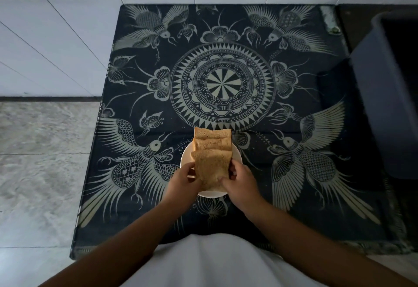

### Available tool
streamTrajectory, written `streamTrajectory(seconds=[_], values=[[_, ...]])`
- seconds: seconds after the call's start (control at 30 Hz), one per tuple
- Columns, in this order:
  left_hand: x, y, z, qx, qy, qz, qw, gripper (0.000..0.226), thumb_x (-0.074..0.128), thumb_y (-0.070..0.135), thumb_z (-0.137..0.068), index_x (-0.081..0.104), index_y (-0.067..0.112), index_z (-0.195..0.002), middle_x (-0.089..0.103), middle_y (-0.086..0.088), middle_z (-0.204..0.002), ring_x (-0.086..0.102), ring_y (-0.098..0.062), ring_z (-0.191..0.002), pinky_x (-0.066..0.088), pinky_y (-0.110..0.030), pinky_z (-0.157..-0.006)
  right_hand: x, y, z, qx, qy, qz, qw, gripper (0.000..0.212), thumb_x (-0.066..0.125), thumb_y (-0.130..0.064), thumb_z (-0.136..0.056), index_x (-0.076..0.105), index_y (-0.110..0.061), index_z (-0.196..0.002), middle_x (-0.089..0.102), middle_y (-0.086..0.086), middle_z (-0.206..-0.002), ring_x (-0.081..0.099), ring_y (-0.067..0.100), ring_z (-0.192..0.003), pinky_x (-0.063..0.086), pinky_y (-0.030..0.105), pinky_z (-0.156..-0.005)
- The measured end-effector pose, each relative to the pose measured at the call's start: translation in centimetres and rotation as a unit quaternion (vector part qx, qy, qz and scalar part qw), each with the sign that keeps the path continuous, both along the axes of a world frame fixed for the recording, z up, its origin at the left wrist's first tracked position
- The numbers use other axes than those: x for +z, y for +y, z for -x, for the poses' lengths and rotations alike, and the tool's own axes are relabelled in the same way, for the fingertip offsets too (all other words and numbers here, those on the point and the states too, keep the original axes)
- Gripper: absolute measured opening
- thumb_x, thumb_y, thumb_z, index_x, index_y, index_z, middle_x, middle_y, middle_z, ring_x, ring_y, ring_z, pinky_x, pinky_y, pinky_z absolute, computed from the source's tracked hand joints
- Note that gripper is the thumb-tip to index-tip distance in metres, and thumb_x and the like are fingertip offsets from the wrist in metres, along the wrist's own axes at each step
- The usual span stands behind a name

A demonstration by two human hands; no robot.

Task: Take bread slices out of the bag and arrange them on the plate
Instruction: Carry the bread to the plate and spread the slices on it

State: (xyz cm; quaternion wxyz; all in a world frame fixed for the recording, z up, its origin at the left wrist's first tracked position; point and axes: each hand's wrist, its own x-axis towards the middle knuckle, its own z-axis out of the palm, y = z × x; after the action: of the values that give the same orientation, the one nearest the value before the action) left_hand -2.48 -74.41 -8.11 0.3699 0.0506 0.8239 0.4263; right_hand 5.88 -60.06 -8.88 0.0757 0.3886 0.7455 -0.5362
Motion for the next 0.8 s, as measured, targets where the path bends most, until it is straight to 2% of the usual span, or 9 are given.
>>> streamTrajectory(seconds=[0.17,0.27,0.33,0.4,0.47,0.53,0.6,0.7,0.8], values=[[-0.1,-0.6,-0.3,-0.032,-0.003,0.007,0.999,0.037,0.062,0.015,-0.090,0.058,0.020,-0.127,0.068,0.010,-0.097,0.068,0.003,-0.075,0.049,-0.012,-0.051,0.2,0.1,-0.7,0.025,-0.008,-0.016,1.000,0.052,0.067,-0.018,-0.084,0.053,-0.017,-0.134,0.048,-0.001,-0.116,0.056,0.019,-0.108,0.047,0.033,-0.086],[0.0,-0.7,-0.1,-0.046,-0.002,0.026,0.999,0.048,0.060,0.018,-0.090,0.051,0.020,-0.137,0.063,-0.005,-0.114,0.067,-0.018,-0.094,0.059,-0.036,-0.071,0.2,0.3,-0.7,0.041,-0.028,-0.025,0.998,0.057,0.066,-0.021,-0.085,0.049,-0.018,-0.138,0.041,-0.001,-0.119,0.048,0.015,-0.107,0.040,0.030,-0.087],[0.1,-0.8,-0.2,-0.050,-0.004,0.033,0.998,0.045,0.059,0.020,-0.089,0.053,0.022,-0.133,0.064,-0.005,-0.117,0.068,-0.023,-0.093,0.059,-0.045,-0.078,0.2,0.3,-0.7,0.047,-0.036,-0.030,0.998,0.059,0.066,-0.022,-0.086,0.046,-0.018,-0.141,0.039,0.002,-0.127,0.043,0.013,-0.108,0.037,0.030,-0.089],[0.0,-0.8,-0.5,-0.043,-0.019,0.021,0.999,0.042,0.060,0.020,-0.088,0.055,0.023,-0.130,0.067,0.003,-0.114,0.071,-0.015,-0.082,0.060,-0.039,-0.069,0.3,0.1,-0.8,0.046,-0.035,-0.021,0.998,0.059,0.066,-0.021,-0.086,0.045,-0.018,-0.141,0.040,0.004,-0.130,0.044,0.013,-0.109,0.037,0.029,-0.088],[0.0,-0.9,-0.7,-0.035,-0.031,0.012,0.999,0.044,0.061,0.022,-0.088,0.054,0.025,-0.131,0.067,0.006,-0.111,0.070,-0.009,-0.070,0.054,-0.028,-0.054,0.3,-0.1,-0.8,0.045,-0.032,-0.018,0.998,0.059,0.067,-0.019,-0.085,0.046,-0.017,-0.141,0.043,0.002,-0.124,0.047,0.016,-0.111,0.039,0.029,-0.085],[0.0,-1.0,-0.8,-0.026,-0.037,0.010,0.999,0.043,0.060,0.022,-0.087,0.054,0.026,-0.130,0.068,0.006,-0.109,0.070,-0.012,-0.067,0.054,-0.031,-0.053,0.2,-0.2,-1.0,0.044,-0.031,-0.017,0.998,0.059,0.067,-0.019,-0.085,0.047,-0.017,-0.140,0.043,-0.001,-0.118,0.048,0.015,-0.106,0.040,0.029,-0.082],[0.0,-1.2,-0.9,-0.025,-0.039,0.007,0.999,0.041,0.059,0.020,-0.088,0.055,0.026,-0.129,0.070,0.006,-0.105,0.072,-0.021,-0.073,0.060,-0.041,-0.062,0.2,-0.2,-1.1,0.046,-0.038,-0.008,0.998,0.059,0.067,-0.021,-0.085,0.046,-0.018,-0.141,0.045,0.001,-0.120,0.046,0.013,-0.104,0.040,0.029,-0.082],[-0.1,-1.3,-1.0,-0.040,-0.034,0.000,0.999,0.038,0.060,0.018,-0.089,0.056,0.029,-0.125,0.069,0.011,-0.100,0.071,-0.030,-0.088,0.059,-0.051,-0.078,0.2,0.1,-1.3,0.054,-0.048,-0.006,0.997,0.059,0.066,-0.025,-0.088,0.045,-0.020,-0.143,0.046,0.003,-0.126,0.050,0.021,-0.116,0.040,0.031,-0.085],[-0.3,-1.2,-1.1,-0.059,-0.010,-0.001,0.998,0.037,0.061,0.017,-0.087,0.058,0.023,-0.123,0.070,0.002,-0.107,0.068,-0.024,-0.096,0.056,-0.053,-0.085,0.3,0.0,-1.2,0.055,-0.050,-0.008,0.997,0.058,0.065,-0.024,-0.089,0.045,-0.018,-0.143,0.045,0.006,-0.129,0.050,0.023,-0.118,0.042,0.031,-0.087]])
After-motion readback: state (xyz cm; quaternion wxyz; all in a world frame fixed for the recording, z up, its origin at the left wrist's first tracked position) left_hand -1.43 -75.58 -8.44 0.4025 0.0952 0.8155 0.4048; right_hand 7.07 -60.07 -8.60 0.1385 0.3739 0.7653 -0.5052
